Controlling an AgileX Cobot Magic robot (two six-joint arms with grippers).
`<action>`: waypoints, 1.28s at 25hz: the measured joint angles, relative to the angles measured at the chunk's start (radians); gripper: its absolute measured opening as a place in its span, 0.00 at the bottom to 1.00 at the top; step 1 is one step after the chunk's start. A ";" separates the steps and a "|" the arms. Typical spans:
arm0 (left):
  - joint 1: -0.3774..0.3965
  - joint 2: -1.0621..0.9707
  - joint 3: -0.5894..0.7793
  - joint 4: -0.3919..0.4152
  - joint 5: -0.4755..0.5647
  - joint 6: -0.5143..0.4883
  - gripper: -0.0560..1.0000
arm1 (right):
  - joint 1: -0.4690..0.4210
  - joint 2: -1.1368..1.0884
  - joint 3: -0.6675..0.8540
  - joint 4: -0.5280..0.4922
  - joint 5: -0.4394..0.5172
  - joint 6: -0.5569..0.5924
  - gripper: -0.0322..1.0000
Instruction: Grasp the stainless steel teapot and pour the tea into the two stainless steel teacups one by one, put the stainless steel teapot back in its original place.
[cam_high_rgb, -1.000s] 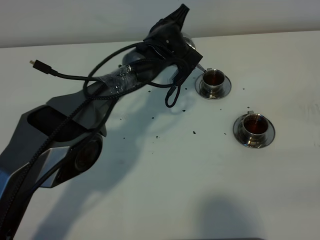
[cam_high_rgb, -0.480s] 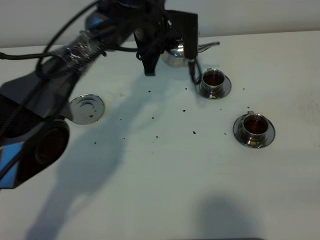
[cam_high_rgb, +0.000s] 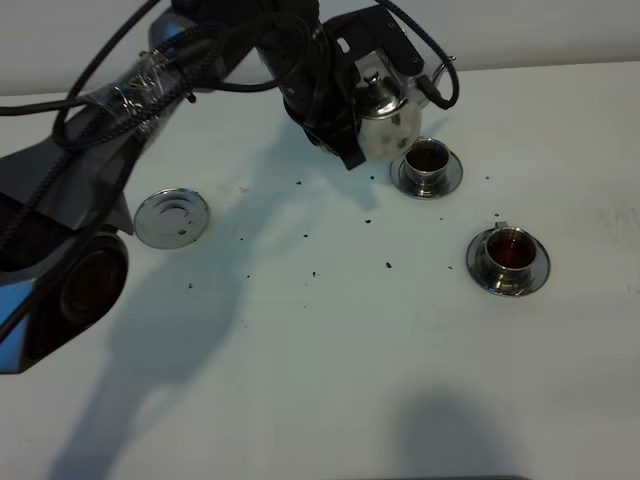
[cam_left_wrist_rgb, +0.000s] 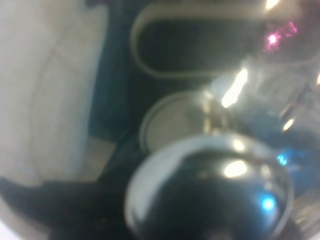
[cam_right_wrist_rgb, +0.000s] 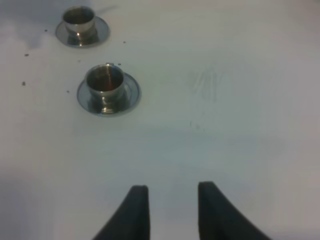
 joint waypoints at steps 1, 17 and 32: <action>-0.002 0.012 0.002 -0.001 0.001 -0.021 0.26 | 0.000 0.000 0.000 0.000 0.000 0.000 0.26; -0.010 -0.036 0.122 0.034 0.002 -0.123 0.26 | 0.000 0.000 0.000 0.000 0.000 0.000 0.26; 0.225 -0.586 0.832 0.132 -0.091 -0.410 0.26 | 0.000 0.000 0.000 0.000 0.000 0.000 0.26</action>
